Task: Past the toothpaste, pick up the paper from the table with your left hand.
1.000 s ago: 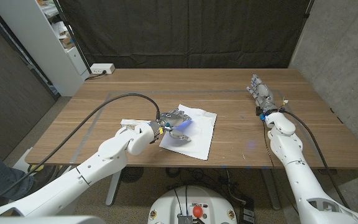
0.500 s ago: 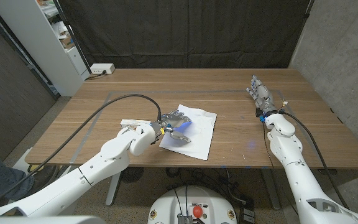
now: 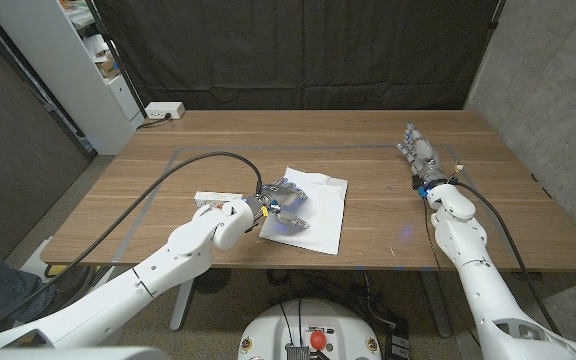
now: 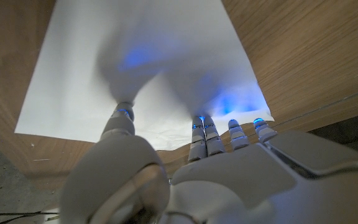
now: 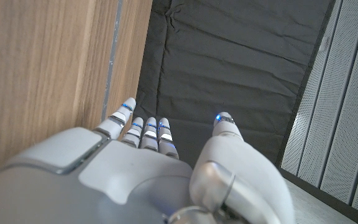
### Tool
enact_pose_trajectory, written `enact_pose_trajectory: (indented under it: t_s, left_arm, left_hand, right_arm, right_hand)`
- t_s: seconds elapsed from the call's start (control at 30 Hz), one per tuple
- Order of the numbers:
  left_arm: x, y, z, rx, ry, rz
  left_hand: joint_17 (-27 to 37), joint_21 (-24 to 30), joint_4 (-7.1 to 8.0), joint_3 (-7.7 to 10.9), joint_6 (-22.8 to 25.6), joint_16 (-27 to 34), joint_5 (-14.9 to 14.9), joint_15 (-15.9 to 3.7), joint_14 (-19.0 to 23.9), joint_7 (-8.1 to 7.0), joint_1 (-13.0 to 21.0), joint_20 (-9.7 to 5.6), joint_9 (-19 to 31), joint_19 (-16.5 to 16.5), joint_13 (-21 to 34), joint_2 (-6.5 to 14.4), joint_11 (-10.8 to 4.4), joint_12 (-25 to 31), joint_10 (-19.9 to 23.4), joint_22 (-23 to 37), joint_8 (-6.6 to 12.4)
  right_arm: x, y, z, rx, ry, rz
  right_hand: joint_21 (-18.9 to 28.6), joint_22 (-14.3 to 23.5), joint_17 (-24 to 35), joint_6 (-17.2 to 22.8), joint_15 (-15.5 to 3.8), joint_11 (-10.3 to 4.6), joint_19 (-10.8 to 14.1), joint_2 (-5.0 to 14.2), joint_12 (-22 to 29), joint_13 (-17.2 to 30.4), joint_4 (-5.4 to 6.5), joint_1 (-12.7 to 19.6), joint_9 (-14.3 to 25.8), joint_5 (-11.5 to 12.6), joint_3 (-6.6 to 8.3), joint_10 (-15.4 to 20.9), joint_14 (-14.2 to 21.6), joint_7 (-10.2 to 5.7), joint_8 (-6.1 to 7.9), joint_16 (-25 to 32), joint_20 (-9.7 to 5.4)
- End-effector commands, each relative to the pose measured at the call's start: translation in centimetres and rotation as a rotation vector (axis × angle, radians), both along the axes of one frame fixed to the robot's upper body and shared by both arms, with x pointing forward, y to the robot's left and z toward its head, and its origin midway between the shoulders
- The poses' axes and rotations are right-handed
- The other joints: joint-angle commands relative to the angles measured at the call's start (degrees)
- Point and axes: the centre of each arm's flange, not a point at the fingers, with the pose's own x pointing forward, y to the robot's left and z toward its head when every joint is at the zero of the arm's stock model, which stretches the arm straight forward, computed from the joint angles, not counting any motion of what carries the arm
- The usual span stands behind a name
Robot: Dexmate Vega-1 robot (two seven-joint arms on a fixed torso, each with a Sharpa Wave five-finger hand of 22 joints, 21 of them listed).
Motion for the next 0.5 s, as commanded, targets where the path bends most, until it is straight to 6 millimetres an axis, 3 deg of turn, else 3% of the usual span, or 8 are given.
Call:
enact_pose_trajectory:
  t_s: [0.03,0.3,0.5]
  left_arm:
    - [0.2,-0.05,0.0,-0.003,-0.016,0.01]
    - [0.26,-0.15,0.14,-0.01,-0.022,0.011]
    - [0.34,-0.13,0.25,-0.02,-0.021,0.007]
  left_hand:
    - [0.14,0.58,-0.05,-0.09,3.66,0.81,0.66,-1.02,2.38,-0.97,2.21,0.65,0.31,-5.0,0.27,0.88,-0.88,1.29,3.92,0.11,0.9]
    - [-0.02,1.07,-0.73,0.77,12.35,1.56,0.99,-3.69,7.64,-3.32,7.49,0.56,0.36,-2.25,0.17,2.67,-4.15,2.85,12.67,0.03,2.31]
    - [-0.11,1.27,-0.87,1.12,17.48,1.86,0.55,-5.51,10.78,-4.2,10.71,0.58,0.38,-0.29,0.11,3.4,-4.65,3.47,17.81,-0.02,2.95]
  right_arm:
    - [0.16,-0.06,0.03,0.004,-0.001,0.001]
    - [0.23,-0.05,0.09,0.007,-0.003,0.0]
    - [0.26,-0.06,0.16,0.008,-0.004,-0.003]
  right_hand:
    - [-0.36,0.3,0.13,0.21,0.24,0.36,0.45,0.3,-0.03,0.2,-0.35,0.29,0.31,0.36,-0.02,0.05,0.04,-0.18,0.07,0.18,0.08]
    - [-0.53,0.3,0.16,0.17,0.21,0.34,0.41,0.32,-0.02,0.21,-0.33,0.18,0.31,0.36,-0.06,0.04,-0.01,-0.21,0.06,0.17,0.17]
    - [-0.65,0.31,0.17,0.17,0.25,0.36,0.4,0.32,-0.02,0.21,-0.35,0.14,0.31,0.36,-0.1,0.03,-0.01,-0.32,0.06,0.17,0.24]
